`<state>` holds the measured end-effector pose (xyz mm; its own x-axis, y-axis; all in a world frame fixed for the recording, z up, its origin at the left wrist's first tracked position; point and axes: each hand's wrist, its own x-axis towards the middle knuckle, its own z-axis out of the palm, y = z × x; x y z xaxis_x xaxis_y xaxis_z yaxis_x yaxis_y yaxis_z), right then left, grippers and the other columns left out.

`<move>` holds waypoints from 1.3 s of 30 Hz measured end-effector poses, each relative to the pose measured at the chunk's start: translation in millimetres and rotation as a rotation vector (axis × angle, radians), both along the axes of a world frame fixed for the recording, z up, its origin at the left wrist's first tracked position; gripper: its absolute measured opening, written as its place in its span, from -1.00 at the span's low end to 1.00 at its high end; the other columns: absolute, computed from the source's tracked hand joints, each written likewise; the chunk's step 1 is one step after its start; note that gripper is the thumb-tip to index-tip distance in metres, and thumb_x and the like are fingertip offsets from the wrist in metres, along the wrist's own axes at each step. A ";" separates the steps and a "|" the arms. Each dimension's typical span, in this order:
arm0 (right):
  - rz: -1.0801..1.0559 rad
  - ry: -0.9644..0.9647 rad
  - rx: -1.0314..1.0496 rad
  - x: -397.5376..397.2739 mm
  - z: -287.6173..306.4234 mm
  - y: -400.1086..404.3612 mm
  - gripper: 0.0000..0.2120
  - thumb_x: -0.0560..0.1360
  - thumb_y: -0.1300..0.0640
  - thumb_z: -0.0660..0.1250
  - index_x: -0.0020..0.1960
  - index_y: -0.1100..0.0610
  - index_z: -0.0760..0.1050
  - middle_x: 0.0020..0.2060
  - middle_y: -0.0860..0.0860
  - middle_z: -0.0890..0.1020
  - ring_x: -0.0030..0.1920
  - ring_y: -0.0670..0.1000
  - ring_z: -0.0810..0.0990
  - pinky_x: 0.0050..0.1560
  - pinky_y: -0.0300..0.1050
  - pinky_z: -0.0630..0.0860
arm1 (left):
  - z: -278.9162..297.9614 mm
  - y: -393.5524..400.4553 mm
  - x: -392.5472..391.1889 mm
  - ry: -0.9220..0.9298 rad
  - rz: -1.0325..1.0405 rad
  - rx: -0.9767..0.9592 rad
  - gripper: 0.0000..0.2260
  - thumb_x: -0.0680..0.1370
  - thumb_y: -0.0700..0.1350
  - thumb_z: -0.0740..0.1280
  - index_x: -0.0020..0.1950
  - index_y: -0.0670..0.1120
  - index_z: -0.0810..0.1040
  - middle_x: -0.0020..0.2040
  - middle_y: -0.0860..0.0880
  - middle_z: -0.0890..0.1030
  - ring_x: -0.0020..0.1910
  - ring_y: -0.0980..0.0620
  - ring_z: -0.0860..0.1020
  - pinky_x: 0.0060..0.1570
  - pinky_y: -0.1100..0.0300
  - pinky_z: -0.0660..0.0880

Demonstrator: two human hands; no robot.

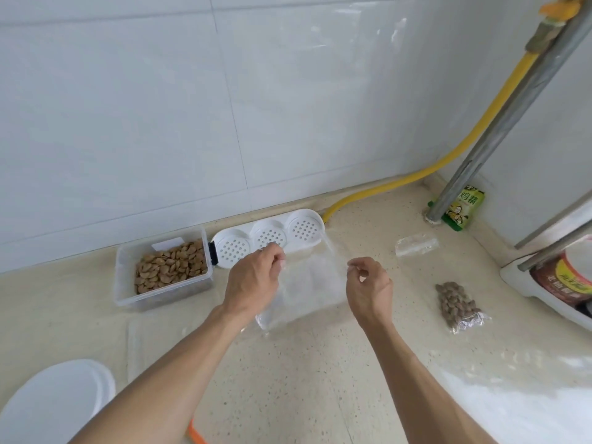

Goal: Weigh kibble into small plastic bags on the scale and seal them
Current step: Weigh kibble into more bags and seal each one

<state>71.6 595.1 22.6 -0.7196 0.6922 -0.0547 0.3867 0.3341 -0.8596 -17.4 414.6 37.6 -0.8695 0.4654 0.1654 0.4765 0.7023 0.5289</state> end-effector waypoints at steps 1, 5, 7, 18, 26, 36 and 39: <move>0.005 0.029 -0.048 0.4 8.5 -1.5 -0.85 0.55 0.22 0.26 0.05 0.09 0.56 -0.09 -0.05 0.63 0.00 -0.02 0.59 -0.09 -0.27 0.47 | 5.8 -2.8 -1.4 -0.038 -0.004 0.036 -0.95 0.61 -0.14 0.27 -0.04 -0.06 0.50 -0.25 0.08 0.59 -0.28 0.04 0.56 -0.25 0.07 0.51; 0.138 0.040 -0.144 -5.0 40.2 -15.1 -0.84 0.51 0.16 0.36 0.09 0.08 0.52 -0.27 0.01 0.62 -0.25 -0.08 0.59 -0.22 -0.24 0.54 | 27.5 -23.3 -5.0 -0.228 -0.040 0.156 -0.93 0.57 -0.12 0.35 -0.11 0.01 0.54 -0.31 0.08 0.61 -0.37 0.12 0.57 -0.25 0.16 0.53; 0.188 0.021 -0.175 -9.4 49.6 -28.5 -0.88 0.51 0.20 0.39 0.05 0.16 0.57 -0.25 0.10 0.66 -0.30 -0.06 0.62 -0.19 -0.16 0.60 | 34.7 -44.0 -7.3 -0.269 -0.030 0.171 -0.91 0.55 -0.14 0.37 -0.13 0.02 0.55 -0.32 0.07 0.61 -0.41 0.17 0.54 -0.27 0.20 0.50; 0.296 -0.092 -0.464 -17.2 38.7 -215.1 -0.91 0.50 0.24 0.42 -0.14 0.26 0.60 -0.33 0.05 0.69 -0.38 -0.07 0.56 -0.32 -0.25 0.52 | 49.7 -286.7 -5.6 -0.429 0.097 -0.063 -0.82 0.47 -0.18 0.44 0.03 -0.01 0.56 -0.23 0.08 0.62 -0.21 0.13 0.54 -0.23 0.33 0.42; 0.376 -0.308 -0.391 0.0 -8.8 -342.3 -0.83 0.43 0.27 0.44 0.00 0.13 0.55 -0.26 0.13 0.67 -0.32 0.03 0.59 -0.24 -0.09 0.56 | 6.4 -410.0 15.8 -0.464 0.235 -0.144 -0.82 0.48 -0.22 0.34 0.01 0.01 0.54 -0.20 0.15 0.60 -0.16 0.12 0.56 -0.07 0.17 0.52; 0.326 -0.433 -0.193 24.7 -13.9 -350.6 -0.57 0.51 0.02 0.40 0.32 0.11 0.41 0.03 0.03 0.61 0.04 0.06 0.59 0.09 0.03 0.55 | -26.6 -416.3 25.0 -0.339 0.227 -0.195 -0.62 0.54 -0.13 0.30 0.37 -0.08 0.42 0.27 -0.09 0.49 0.29 -0.08 0.42 0.20 0.02 0.43; 0.335 -0.381 0.033 35.2 -11.0 -352.7 -0.57 0.57 -0.01 0.31 0.37 0.14 0.39 0.23 0.08 0.56 0.21 0.10 0.52 0.24 0.07 0.47 | -20.6 -415.2 39.3 -0.174 0.233 -0.191 -0.61 0.56 -0.06 0.31 0.37 -0.14 0.44 0.29 -0.14 0.49 0.30 -0.15 0.40 0.20 0.00 0.42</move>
